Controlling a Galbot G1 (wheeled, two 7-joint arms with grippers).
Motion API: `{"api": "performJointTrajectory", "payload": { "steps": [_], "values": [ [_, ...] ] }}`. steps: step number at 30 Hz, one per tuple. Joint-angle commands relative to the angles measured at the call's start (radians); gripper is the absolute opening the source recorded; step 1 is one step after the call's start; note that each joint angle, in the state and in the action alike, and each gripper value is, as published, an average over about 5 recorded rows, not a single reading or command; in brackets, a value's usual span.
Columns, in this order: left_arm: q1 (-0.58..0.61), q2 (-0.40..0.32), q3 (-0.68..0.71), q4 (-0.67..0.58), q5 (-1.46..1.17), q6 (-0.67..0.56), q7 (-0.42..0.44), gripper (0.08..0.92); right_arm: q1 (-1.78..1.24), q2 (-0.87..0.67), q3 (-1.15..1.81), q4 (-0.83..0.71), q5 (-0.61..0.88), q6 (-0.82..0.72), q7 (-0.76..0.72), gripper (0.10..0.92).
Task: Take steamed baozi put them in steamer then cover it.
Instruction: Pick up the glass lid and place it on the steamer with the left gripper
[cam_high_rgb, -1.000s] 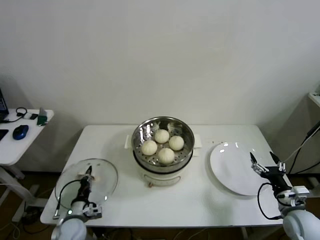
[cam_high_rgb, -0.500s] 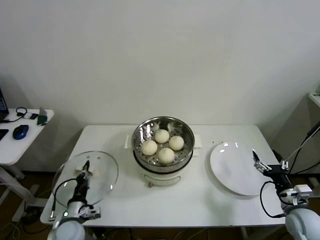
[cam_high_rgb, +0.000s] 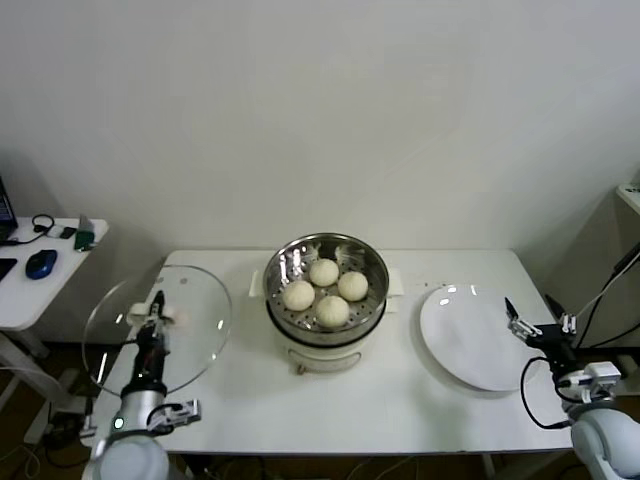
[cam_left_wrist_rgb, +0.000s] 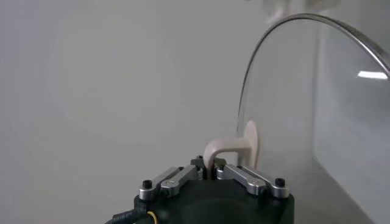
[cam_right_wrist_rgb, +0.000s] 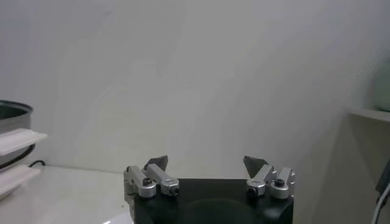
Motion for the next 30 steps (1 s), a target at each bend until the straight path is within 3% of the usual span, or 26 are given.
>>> {"api": "performJointTrajectory", "payload": {
  "steps": [1, 5, 9, 14, 21, 30],
  "values": [
    [-0.112, 0.160, 0.179, -0.153, -0.075, 0.229, 0.028, 0.154, 0.067, -0.004, -0.053, -0.032, -0.027, -0.003, 0.011, 0.823],
    [-0.229, 0.195, 0.335, -0.156, -0.096, 0.292, 0.083, 0.154, 0.099, -0.005, -0.079, -0.050, -0.042, -0.007, 0.017, 0.823],
    [-0.384, 0.175, 0.480, -0.127, -0.088, 0.344, 0.162, 0.154, 0.127, -0.012, -0.104, -0.073, -0.062, -0.010, 0.016, 0.823],
    [-0.543, 0.076, 0.621, -0.056, -0.014, 0.362, 0.271, 0.154, 0.145, -0.011, -0.111, -0.088, -0.070, -0.012, 0.018, 0.823],
    [-0.643, -0.076, 0.721, 0.045, 0.093, 0.362, 0.397, 0.154, 0.131, -0.010, -0.085, -0.095, -0.075, -0.007, 0.016, 0.823],
    [-0.665, -0.210, 0.736, 0.182, 0.145, 0.362, 0.411, 0.154, 0.109, -0.005, -0.057, -0.098, -0.082, 0.001, 0.012, 0.823]
  ]
}}
